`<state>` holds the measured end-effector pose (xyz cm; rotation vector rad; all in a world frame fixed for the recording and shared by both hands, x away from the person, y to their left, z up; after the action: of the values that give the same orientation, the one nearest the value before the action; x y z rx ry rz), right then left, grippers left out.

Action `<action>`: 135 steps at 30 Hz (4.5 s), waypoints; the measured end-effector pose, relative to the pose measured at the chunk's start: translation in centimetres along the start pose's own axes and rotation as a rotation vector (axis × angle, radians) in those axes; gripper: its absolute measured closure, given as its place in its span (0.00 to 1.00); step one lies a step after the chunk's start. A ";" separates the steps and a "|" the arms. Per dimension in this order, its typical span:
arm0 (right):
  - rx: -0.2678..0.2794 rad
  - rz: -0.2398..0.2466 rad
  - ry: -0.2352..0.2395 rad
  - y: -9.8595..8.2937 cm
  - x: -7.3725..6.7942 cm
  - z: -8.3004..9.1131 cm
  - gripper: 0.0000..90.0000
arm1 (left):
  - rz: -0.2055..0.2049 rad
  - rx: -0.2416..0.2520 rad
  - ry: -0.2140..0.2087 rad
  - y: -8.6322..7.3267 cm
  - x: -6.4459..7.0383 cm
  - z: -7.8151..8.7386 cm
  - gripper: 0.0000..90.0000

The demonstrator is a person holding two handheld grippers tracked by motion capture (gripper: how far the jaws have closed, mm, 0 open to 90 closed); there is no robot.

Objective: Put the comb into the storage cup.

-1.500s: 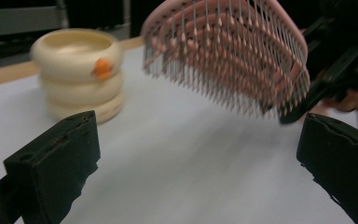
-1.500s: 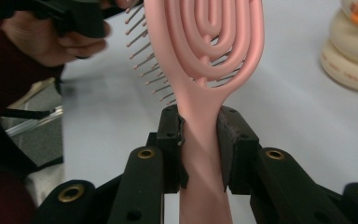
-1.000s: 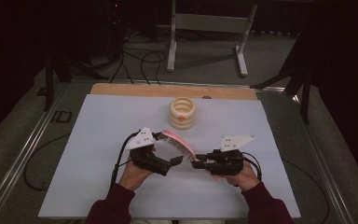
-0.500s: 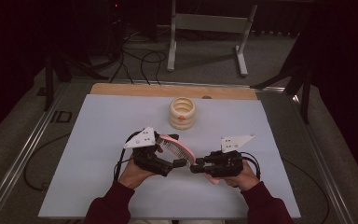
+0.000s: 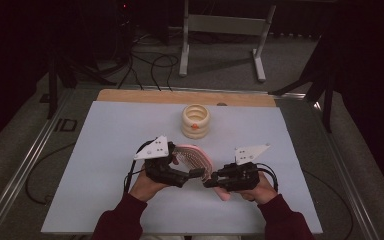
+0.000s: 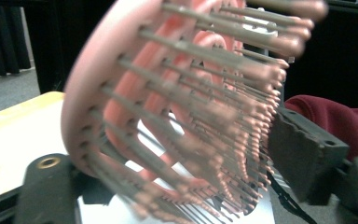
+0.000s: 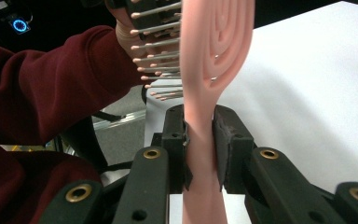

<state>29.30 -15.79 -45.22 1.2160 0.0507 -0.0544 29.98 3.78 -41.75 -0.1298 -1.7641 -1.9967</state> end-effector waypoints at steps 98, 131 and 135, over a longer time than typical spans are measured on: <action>-0.070 -0.012 -0.870 -4.5 1.2 5.3 0.12 | 0.058 0.156 0.248 6.3 -1.7 3.7 0.71; -0.080 -0.030 -0.978 -7.8 -0.8 8.1 0.12 | 0.039 0.101 0.343 7.8 -4.1 4.1 0.71; -0.080 -0.024 -0.971 -7.8 -0.8 8.0 0.12 | 0.034 0.094 0.355 8.2 -4.3 3.9 0.71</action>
<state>28.08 -26.00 -49.72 1.0044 -0.7713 -0.6485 36.24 8.16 -35.19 0.2112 -1.6086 -1.7789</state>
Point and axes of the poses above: each handheld gripper's, and its own axes: z roughly backward along the jaws, y roughly out of its top, x roughly to its right, the point moved 4 cm from there along -z, roughly forward along the jaws, and after that the axes turned 14 degrees about z, right-handed, at the moved point
